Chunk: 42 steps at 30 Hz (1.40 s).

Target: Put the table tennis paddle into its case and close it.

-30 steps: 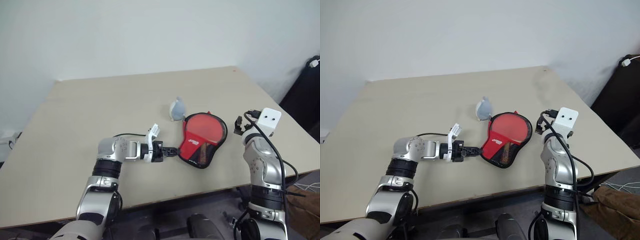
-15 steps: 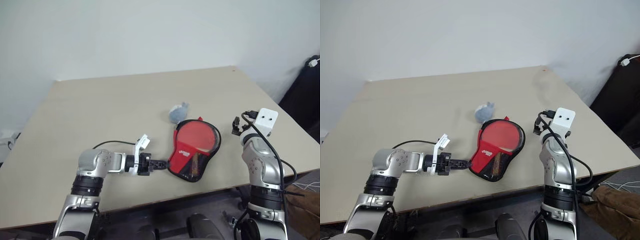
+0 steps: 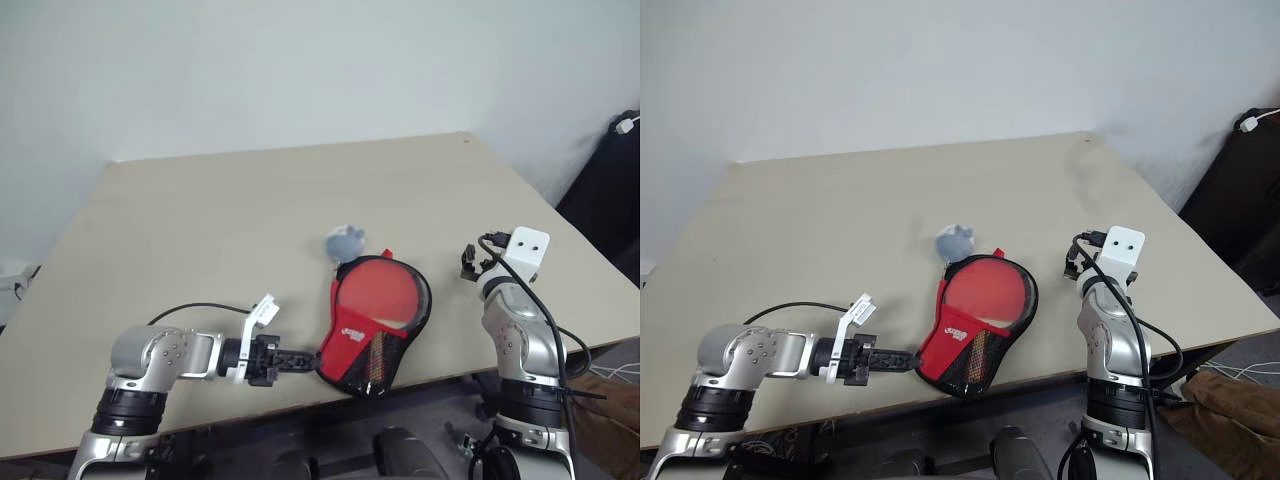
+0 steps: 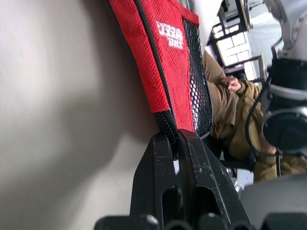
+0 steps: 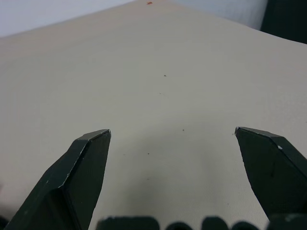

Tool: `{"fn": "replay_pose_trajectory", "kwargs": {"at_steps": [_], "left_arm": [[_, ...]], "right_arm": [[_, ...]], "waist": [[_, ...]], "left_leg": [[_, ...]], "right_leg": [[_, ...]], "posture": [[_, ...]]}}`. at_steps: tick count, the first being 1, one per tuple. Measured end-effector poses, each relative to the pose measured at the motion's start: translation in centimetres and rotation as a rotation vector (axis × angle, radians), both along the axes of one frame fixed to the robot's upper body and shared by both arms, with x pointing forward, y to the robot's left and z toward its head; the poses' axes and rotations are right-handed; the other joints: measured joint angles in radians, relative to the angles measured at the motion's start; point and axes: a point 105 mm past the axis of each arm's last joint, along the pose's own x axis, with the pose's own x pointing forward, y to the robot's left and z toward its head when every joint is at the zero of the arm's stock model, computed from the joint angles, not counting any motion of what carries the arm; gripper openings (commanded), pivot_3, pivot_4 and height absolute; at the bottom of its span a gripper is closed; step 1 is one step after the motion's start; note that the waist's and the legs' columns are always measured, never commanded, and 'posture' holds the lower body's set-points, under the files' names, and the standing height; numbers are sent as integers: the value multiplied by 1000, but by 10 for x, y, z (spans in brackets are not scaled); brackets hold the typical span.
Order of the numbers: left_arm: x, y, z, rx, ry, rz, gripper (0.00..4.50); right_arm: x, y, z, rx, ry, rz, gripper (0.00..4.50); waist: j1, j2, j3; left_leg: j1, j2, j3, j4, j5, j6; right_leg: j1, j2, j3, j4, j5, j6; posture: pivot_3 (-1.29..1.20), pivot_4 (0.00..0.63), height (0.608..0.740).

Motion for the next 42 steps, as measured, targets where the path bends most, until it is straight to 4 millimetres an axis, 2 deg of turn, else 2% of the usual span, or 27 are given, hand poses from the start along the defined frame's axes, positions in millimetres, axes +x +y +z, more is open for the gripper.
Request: {"fn": "replay_pose_trajectory", "kwargs": {"at_steps": [14, 23, 32, 38, 42], "left_arm": [[-31, 11, 2, 9, 40, -31, 15], [-33, 12, -1, 26, 41, -21, 15], [-20, 12, 0, 26, -32, 17, 15], [4, 20, 3, 41, -115, 76, 15], [8, 20, 4, 39, -145, 82, 15]], "right_arm": [[-1, 7, -7, 3, 19, 23, 4500], [1, 11, -13, 8, 41, 40, 4500], [4, 12, -9, 8, 32, 47, 4500], [4, 12, -9, 7, 29, 45, 4500], [5, 11, -11, 8, 36, 45, 4500]], "waist": [[-1, 0, 0], [-1, 0, 0], [1, 0, 0], [1, 0, 0], [1, 0, 0]], "left_leg": [[-1, 0, 0, 0, 0, 0], [-1, 0, 0, 0, 0, 0], [-1, 0, 0, 1, 0, 0], [0, 0, 1, 2, 0, 0], [-1, 0, 1, 1, 0, 0]], "right_leg": [[-1, 0, 0, 0, -1, -2], [-1, 0, 0, 0, -1, -2], [-1, 0, -1, 0, -1, -2], [0, 0, -1, 0, -1, -3], [-1, 0, -1, 0, -1, -3]], "posture": [[0, 0, 740], [0, 0, 740], [0, 0, 740], [0, 0, 740], [0, 0, 740]]}}
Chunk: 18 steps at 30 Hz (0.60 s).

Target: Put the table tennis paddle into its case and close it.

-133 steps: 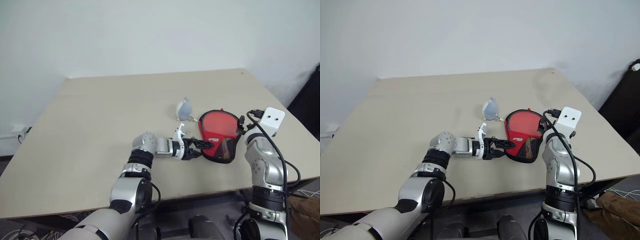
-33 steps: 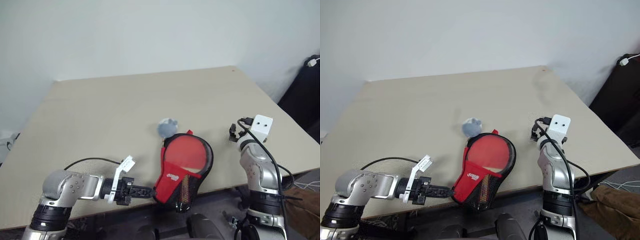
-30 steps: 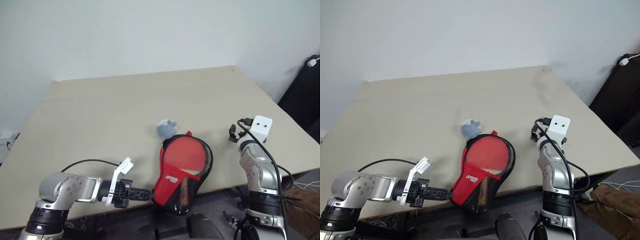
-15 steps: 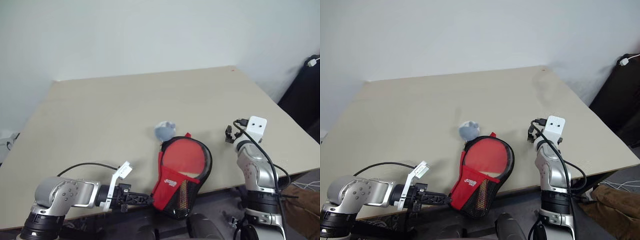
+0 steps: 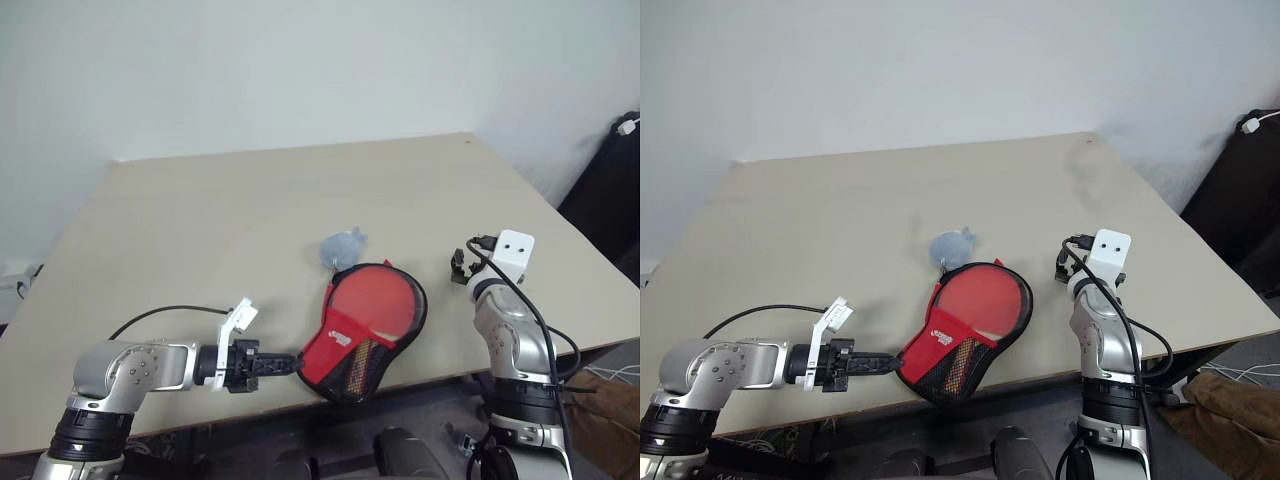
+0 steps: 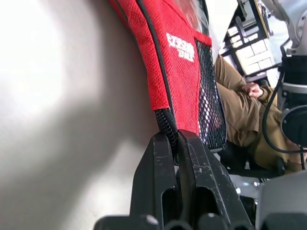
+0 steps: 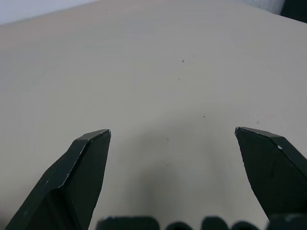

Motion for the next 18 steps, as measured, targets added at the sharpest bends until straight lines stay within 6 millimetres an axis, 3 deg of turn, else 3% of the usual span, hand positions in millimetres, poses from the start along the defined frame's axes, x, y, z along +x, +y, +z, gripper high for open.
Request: {"fn": "replay_pose_trajectory", "kwargs": {"at_steps": [9, 18], "left_arm": [[-5, 2, 3, -23, 8, -29, 15], [-31, 16, 6, -7, 47, -110, 15]], "right_arm": [[0, -2, 1, -4, -2, -4, 4500], [0, -1, 0, -4, -1, -2, 4500]], "waist": [[0, 0, 0], [-5, 0, 0]], "left_leg": [[0, 0, 0, 0, 0, 0], [-2, 1, 1, -5, 0, 0]], "right_leg": [[-1, 0, 0, 0, 0, 0], [-5, 0, 0, 0, 0, 0]], "posture": [[0, 0, 740], [0, 0, 740]]}}
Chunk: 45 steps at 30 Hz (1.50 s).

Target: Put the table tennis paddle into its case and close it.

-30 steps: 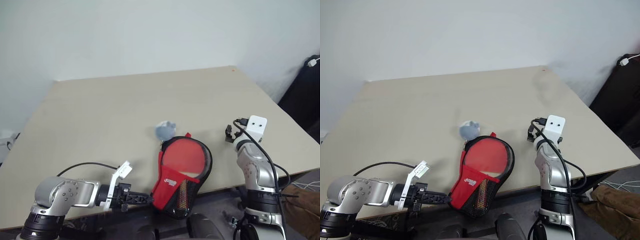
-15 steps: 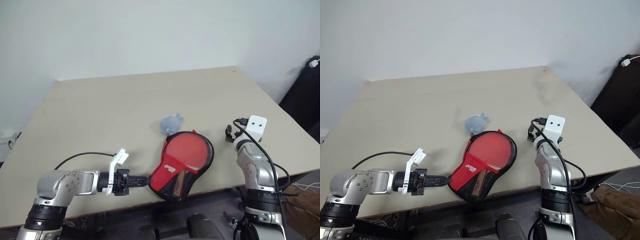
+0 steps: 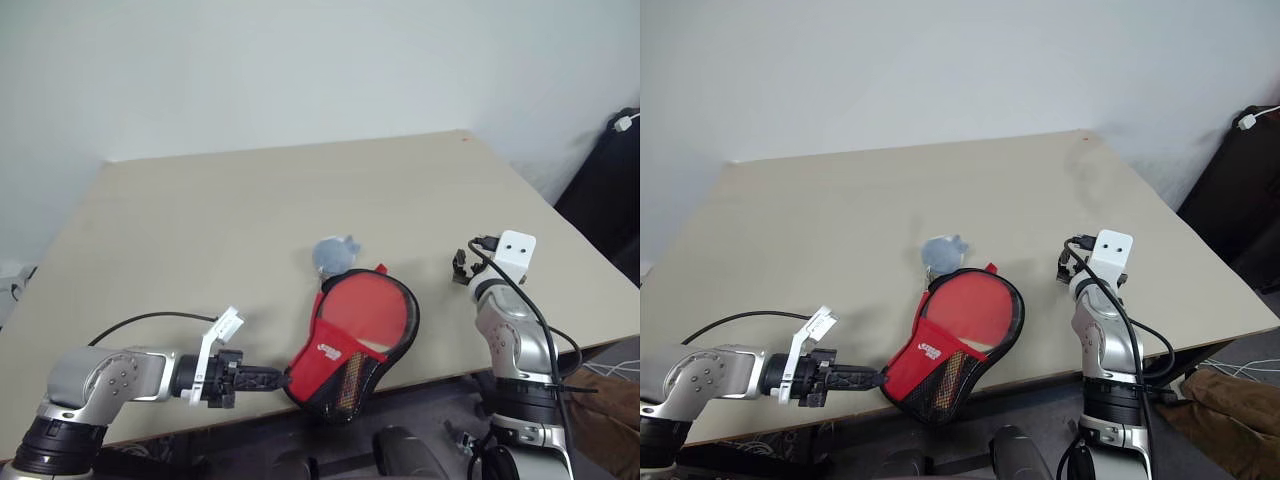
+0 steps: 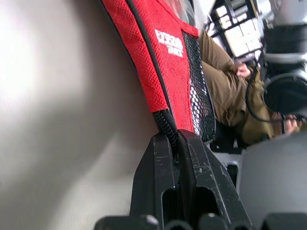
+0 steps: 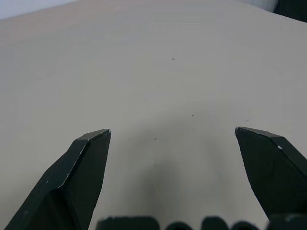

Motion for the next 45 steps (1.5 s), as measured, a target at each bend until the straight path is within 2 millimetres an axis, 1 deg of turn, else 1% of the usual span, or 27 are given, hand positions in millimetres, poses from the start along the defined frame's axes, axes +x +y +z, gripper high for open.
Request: {"fn": "replay_pose_trajectory", "kwargs": {"at_steps": [8, 14, 16, 17, 19, 21, 22, 24, 29, 32, 38, 39, 41, 43, 44, 45], "left_arm": [[-10, -2, -1, -8, -10, -30, 15], [-11, -2, 0, -5, -26, -38, 15], [-11, -1, 0, -4, -28, -39, 477], [-11, -1, 0, -3, -28, -40, 587], [-12, -1, 1, -6, -27, -43, 1125], [-12, -1, 1, -9, -26, -47, 1533], [-12, -1, 1, -10, -26, -50, 1889], [-12, -2, 2, -13, -27, -56, 2392], [-7, -2, 4, -15, -37, -50, 2392], [2, 1, 5, -28, -46, -17, 2392], [26, 17, 8, -27, -80, 101, 2392], [32, 19, 7, -17, -94, 121, 2392], [50, 22, 7, 2, -152, 179, 2392], [70, 22, 8, 38, -253, 220, 2392], [82, 20, 9, 75, -335, 228, 2392], [87, 19, 10, 95, -379, 224, 2392]], "right_arm": [[0, 3, -1, 4, 1, 6, 4500], [0, 4, -3, 9, 7, 8, 4500], [0, 4, -3, 10, 8, 9, 4500], [0, 4, -3, 10, 9, 9, 4500], [0, 4, -3, 11, 8, 9, 4500], [0, 4, -3, 11, 8, 9, 4500], [0, 4, -3, 11, 8, 9, 4500], [0, 4, -3, 11, 8, 9, 4500], [0, 4, -3, 11, 8, 8, 4500], [0, 4, -3, 11, 8, 7, 4500], [0, 3, -3, 11, 7, 7, 4500], [0, 3, -3, 11, 7, 6, 4500], [0, 2, -3, 11, 7, 5, 4500], [1, 3, -3, 11, 5, 7, 4500], [1, 4, -3, 11, 5, 11, 4500], [2, 6, -3, 12, 3, 16, 4500]], "waist": [[1, 0, 0], [1, 0, 0], [1, 0, 0], [1, 0, 0], [1, 0, 0], [1, 0, 0], [1, 0, 0], [1, 0, 0], [1, 0, 0], [1, 0, 0], [1, 0, 0], [1, 0, 0], [4, 0, 0], [8, 0, 0], [8, 0, 0], [8, -1, 0]], "left_leg": [[-1, 0, 0, 0, 0, 0], [-1, 0, 0, 0, 0, 0], [-1, 0, 0, 0, 0, 0], [-1, 0, 0, 0, 0, 0], [-1, 0, 0, 0, 0, 0], [-1, 0, 0, 1, 0, 0], [-1, 0, 0, 1, 0, 0], [-1, 0, 0, 1, 0, 0], [-1, 0, 0, 2, 0, 0], [-1, 0, 0, 3, 0, 0], [-1, 0, 0, 3, 0, 0], [-1, 0, 0, 3, 0, 0], [-1, 0, 0, 4, 0, 0], [-1, 0, 0, 5, 0, 0], [-1, -1, 0, 5, 0, -1], [-1, -1, 0, 5, 0, -1]], "right_leg": [[-1, 0, 0, 0, 0, 0], [-1, 0, 0, 0, 0, 0], [-1, 0, 0, 0, 0, 0], [-1, 0, 0, 0, 0, 0], [-1, 0, 0, 0, 0, 0], [-1, 0, 0, 0, 0, 0], [-1, 0, 0, 0, 0, 0], [-1, 0, 0, 1, 0, 0], [-1, 0, 0, 1, 0, 0], [-1, 0, 0, 2, 0, 0], [-1, 0, 0, 2, 1, 2], [0, 0, 0, 2, 1, 2], [0, 0, 0, 2, 1, 2], [1, 0, -1, 2, 2, 2], [1, 0, 0, 2, 2, 2], [2, 0, 0, 2, 2, 2]], "posture": [[0, 0, 740], [0, 0, 740], [0, 0, 740], [0, 0, 740], [0, 0, 740], [0, 0, 740], [0, 0, 740], [0, 0, 740], [0, 0, 740], [0, 0, 740], [0, 0, 740], [0, 0, 740], [0, 0, 740], [0, 0, 740], [0, 0, 740], [0, 0, 740]]}}
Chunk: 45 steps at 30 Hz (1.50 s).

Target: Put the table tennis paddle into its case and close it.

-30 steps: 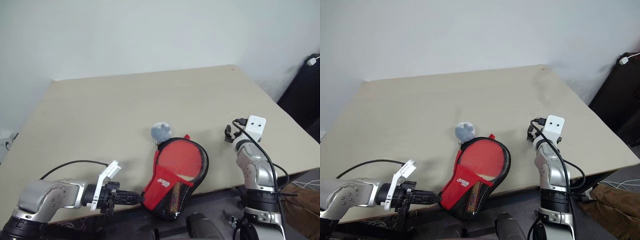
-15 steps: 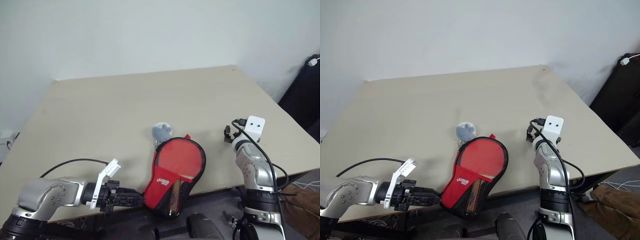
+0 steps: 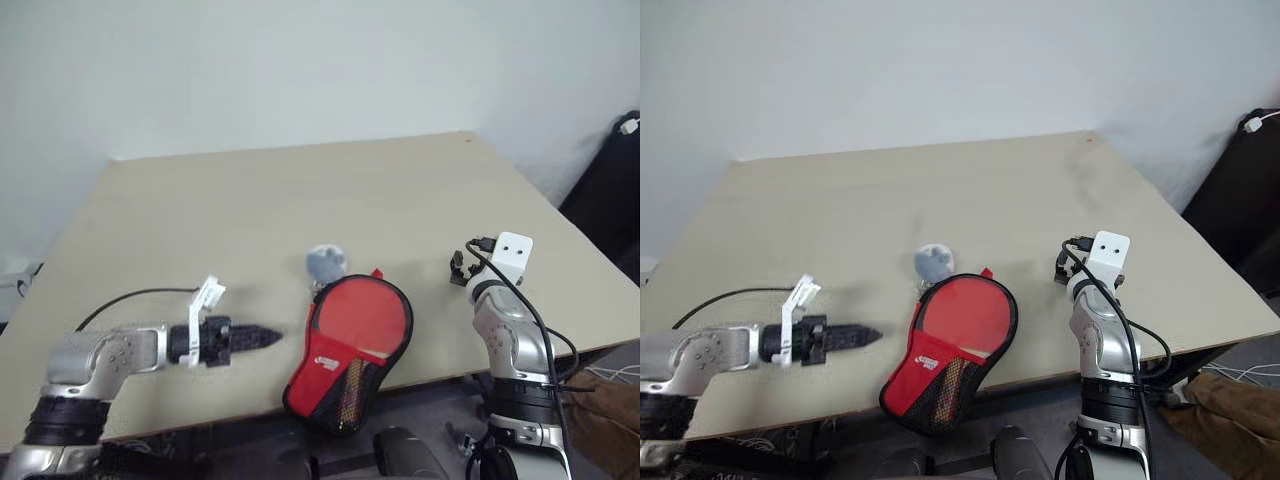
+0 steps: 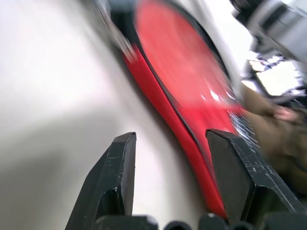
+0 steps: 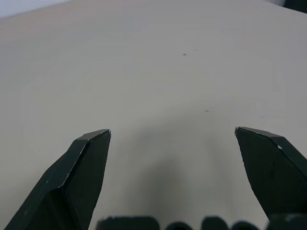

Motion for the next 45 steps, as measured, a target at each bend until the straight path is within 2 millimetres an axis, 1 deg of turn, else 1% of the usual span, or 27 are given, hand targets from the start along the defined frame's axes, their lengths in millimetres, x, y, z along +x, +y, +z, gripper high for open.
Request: {"fn": "replay_pose_trajectory", "kwargs": {"at_steps": [3, 4, 5, 7, 8, 9, 12, 13, 16, 19, 21, 26, 30, 34, 36, 38, 42, 45], "left_arm": [[17, -17, 5, 22, -129, -38, 2392], [24, -29, 9, 2, -172, -67, 2029], [24, -32, 10, 0, -183, -75, 1870], [30, -46, 15, -16, -234, -120, 1363], [32, -53, 18, -28, -260, -145, 973], [33, -60, 20, -33, -278, -169, 800], [30, -82, 22, -50, -316, -264, 15], [27, -91, 20, -48, -326, -309, 15], [21, -107, 16, -47, -340, -388, 15], [19, -119, 13, -28, -360, -448, 15], [20, -128, 9, 23, -395, -495, 15], [24, -143, -4, 96, -458, -547, 15], [27, -154, -12, 114, -507, -544, 15], [29, -155, -22, 147, -531, -518, 15], [25, -151, -32, 160, -506, -502, 15], [25, -151, -33, 159, -505, -495, 15], [26, -150, -34, 170, -496, -489, 15], [26, -150, -35, 173, -497, -487, 15]], "right_arm": [[1, -2, 0, -1, -4, -6, 4500], [2, -1, -1, 1, 1, -4, 4500], [3, -1, -1, 1, 1, -2, 4500], [4, 1, 0, 2, -4, 3, 4500], [4, 1, 1, 2, -7, 3, 4500], [5, 0, 2, 1, -10, 2, 4500], [6, 0, 5, 0, -23, 0, 4500], [6, 0, 6, 0, -25, -1, 4500], [6, -1, 6, 0, -26, -4, 4500], [6, -2, 6, 1, -27, -8, 4500], [6, -4, 6, 1, -29, -12, 4500], [5, -7, 7, 3, -32, -23, 4500], [5, -7, 7, 4, -32, -26, 4500], [6, -11, 10, -2, -41, -23, 4500], [8, -13, 16, -24, -59, 11, 4500], [10, -12, 24, -42, -81, 65, 4500], [16, 11, 45, -29, -143, 260, 4500], [17, 25, 52, -8, -145, 393, 4500]], "waist": [[0, 0, 0], [1, 0, 0], [0, 0, 0], [0, 0, 0], [-1, 0, 0], [-1, 0, 0], [-1, 0, 0], [-1, 0, 0], [-1, 0, 0], [-1, 0, 0], [-1, 0, 0], [-1, 0, 0], [0, 0, 0], [0, 0, 0], [0, 0, 0], [0, 0, 0], [-1, 1, -1], [0, 1, -1]], "left_leg": [[0, 0, 0, 0, 0, 0], [0, 0, 0, 0, 0, 0], [0, 0, 0, 0, 0, 0], [0, 0, 0, 0, 0, 0], [0, 0, 0, 0, 0, 0], [0, 0, 0, 0, 0, 0], [0, 0, 0, 0, 0, 0], [0, 0, 0, 0, 0, 0], [0, 0, 0, 1, 0, 0], [1, 0, 0, 2, 0, 0], [3, -1, 0, 2, 0, 0], [5, -1, 0, 2, 0, 0], [5, -1, 0, 2, 0, 0], [5, -1, -1, 2, 0, 1], [5, -1, -1, 2, 0, 1], [6, -1, -1, 3, 0, 1], [8, -1, -1, 3, 0, 1], [8, -1, -2, 4, 0, 1]], "right_leg": [[0, 0, 0, -1, 0, 0], [0, 0, 0, 0, 0, 0], [0, 0, 0, 0, 0, 0], [0, 0, 0, 0, 0, 0], [0, 0, 1, 0, 0, 0], [0, 0, 1, 0, 0, 0], [1, 0, 1, 0, 0, 0], [1, 0, 1, 0, 0, 0], [2, 0, 1, 0, 0, 0], [2, 0, 1, 0, 0, 0], [5, 0, 1, 0, 0, 0], [9, 0, 1, -1, 0, 0], [9, 0, 1, -1, 0, 0], [9, 0, 1, -1, 0, 0], [9, 0, 1, -1, 0, 0], [10, 0, 1, -1, 0, 0], [12, 1, 1, -1, 0, 0], [12, 1, 1, -1, 0, 0]], "posture": [[0, 0, 740], [0, 0, 740], [0, 0, 740], [0, 0, 740], [0, 0, 740], [0, 0, 740], [0, 0, 740], [0, 0, 740], [0, 0, 740], [0, 0, 740], [0, 0, 740], [0, 0, 740], [0, 0, 740], [0, 0, 740], [0, 0, 740], [0, 0, 740], [0, 0, 740], [0, 0, 740]]}}
